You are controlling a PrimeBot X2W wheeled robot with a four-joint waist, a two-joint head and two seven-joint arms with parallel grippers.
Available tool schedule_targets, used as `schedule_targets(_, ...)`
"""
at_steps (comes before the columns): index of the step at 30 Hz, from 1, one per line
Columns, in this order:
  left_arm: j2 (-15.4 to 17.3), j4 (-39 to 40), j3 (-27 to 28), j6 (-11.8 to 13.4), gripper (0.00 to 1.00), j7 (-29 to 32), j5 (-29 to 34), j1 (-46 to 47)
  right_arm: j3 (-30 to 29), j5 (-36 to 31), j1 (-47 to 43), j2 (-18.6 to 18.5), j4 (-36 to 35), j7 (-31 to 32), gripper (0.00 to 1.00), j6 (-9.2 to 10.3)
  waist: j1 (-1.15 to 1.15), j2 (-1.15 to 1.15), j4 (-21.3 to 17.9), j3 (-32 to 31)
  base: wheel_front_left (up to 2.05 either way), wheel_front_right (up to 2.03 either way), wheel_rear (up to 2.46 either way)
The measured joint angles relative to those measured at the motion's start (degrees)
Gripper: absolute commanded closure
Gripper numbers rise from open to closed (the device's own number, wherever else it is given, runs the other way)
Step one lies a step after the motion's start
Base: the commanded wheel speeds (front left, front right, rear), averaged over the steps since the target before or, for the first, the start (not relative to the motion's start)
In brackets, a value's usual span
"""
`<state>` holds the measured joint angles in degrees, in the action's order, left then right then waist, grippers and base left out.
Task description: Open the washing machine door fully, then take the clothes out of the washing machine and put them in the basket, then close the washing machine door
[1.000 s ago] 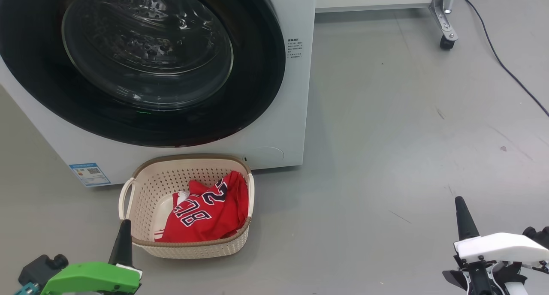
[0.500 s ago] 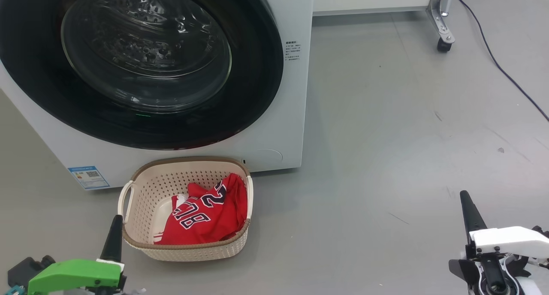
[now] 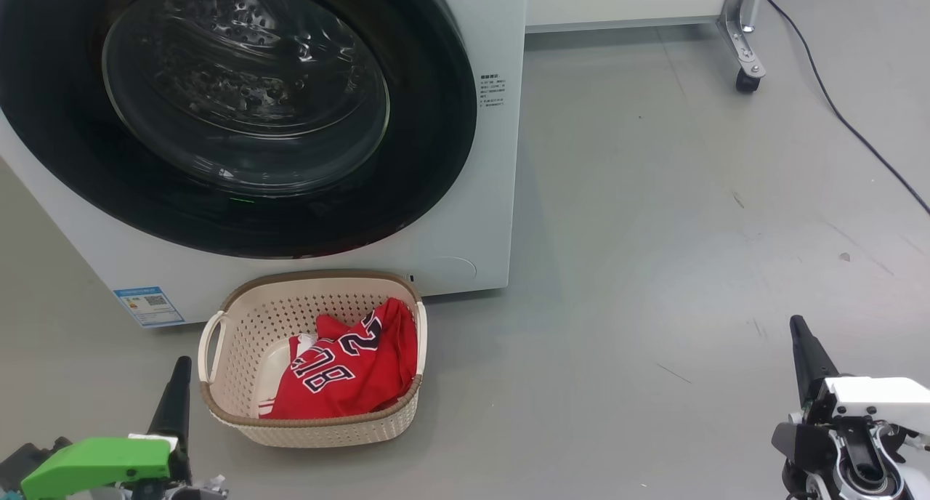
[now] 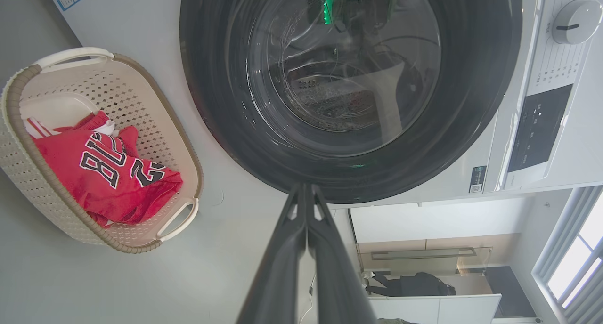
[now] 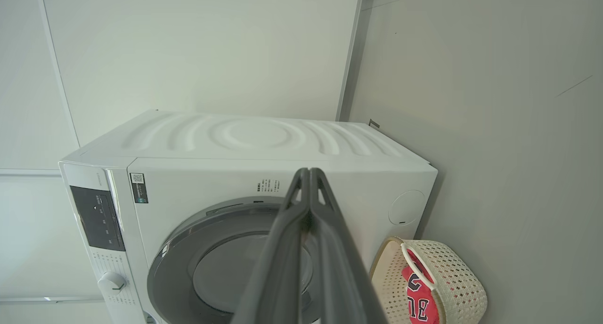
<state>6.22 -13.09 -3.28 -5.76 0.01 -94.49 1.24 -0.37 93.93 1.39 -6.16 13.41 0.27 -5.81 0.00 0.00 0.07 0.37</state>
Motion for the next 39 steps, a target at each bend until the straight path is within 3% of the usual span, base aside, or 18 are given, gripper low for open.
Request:
schedule_targets(6, 0.16, -0.53, 0.85, -0.58, 1.0, 0.51, -3.34, 0.59, -0.67, 3.07, 0.85, -0.21, 0.51, 0.53, 1.0, -0.21, 0.0, 0.0, -0.07, -0.13, 0.0, 0.0, 0.0)
schedule_targets(39, 0.15, -1.72, 1.07, -0.68, 1.0, 0.94, -3.34, 1.15, -0.9, 3.35, 1.63, -0.2, 1.75, 0.96, 1.0, -0.68, 0.0, 0.0, -0.07, -0.18, 0.0, 0.0, 0.0)
